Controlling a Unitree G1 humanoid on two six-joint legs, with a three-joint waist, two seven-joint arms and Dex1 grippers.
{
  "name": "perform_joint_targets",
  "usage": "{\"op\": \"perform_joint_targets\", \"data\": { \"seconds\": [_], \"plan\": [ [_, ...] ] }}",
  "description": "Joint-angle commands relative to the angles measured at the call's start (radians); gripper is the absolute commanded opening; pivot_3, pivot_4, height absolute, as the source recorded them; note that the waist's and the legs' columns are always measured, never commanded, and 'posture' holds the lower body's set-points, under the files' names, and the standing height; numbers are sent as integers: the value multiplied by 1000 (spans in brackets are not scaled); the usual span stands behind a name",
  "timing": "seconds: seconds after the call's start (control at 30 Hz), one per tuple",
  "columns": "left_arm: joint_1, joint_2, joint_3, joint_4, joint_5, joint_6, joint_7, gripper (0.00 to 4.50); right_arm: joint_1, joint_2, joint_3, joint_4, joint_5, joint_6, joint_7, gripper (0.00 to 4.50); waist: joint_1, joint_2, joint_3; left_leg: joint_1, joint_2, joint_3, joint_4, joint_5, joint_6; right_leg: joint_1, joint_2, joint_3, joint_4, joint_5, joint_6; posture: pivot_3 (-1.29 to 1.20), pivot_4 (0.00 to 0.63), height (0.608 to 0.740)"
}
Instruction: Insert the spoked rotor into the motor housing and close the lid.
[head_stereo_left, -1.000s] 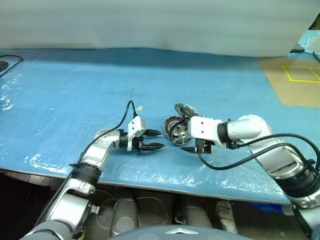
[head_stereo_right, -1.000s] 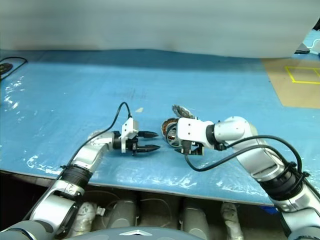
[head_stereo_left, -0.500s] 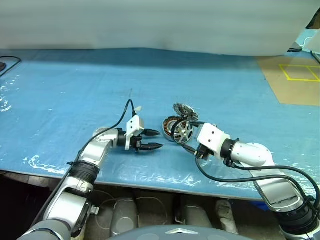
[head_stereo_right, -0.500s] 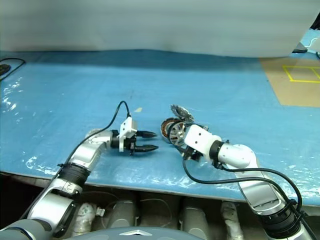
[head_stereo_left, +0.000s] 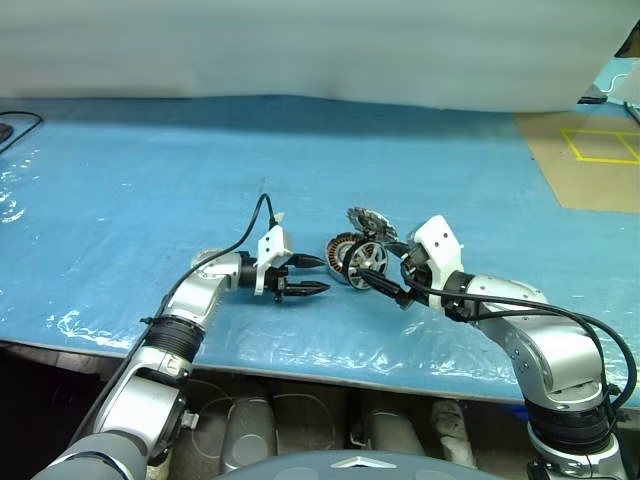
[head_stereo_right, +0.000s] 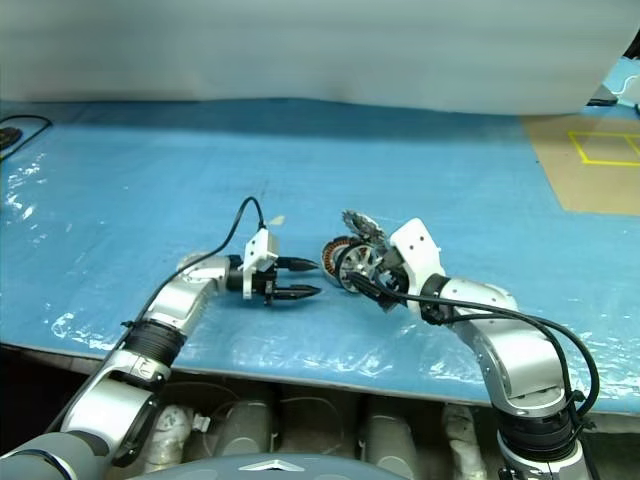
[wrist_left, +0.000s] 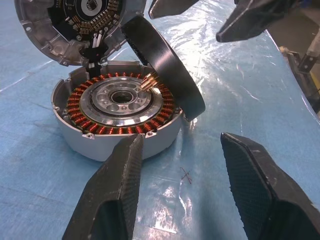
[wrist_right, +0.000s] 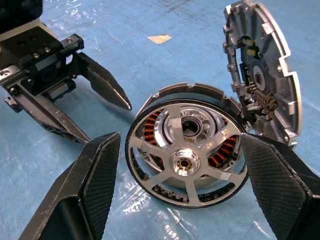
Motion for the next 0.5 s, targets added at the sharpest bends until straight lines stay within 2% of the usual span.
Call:
{"op": "perform_joint_targets", "data": {
  "seconds": [0.03,0.2,0.5],
  "plan": [
    [-10,5,7,-21,-5,-16,-3,2591,10,-33,38,-16,-1,-22,-13,3970,0,0,0,0,0,0,0,0,0,0,0,0,0,0,0,0,150,740],
    [-5,8,9,-29,-5,-15,4,2591,33,-68,63,-19,8,-46,-10,3970,-1,0,0,0,0,0,-1,0,-1,0,0,0,-1,0,0,0,150,740],
    [-5,12,8,-30,-4,-15,6,2591,20,-53,108,59,0,-106,-34,3970,-1,0,0,0,0,0,0,0,0,0,0,0,-1,0,0,0,150,740]
  ]
}}
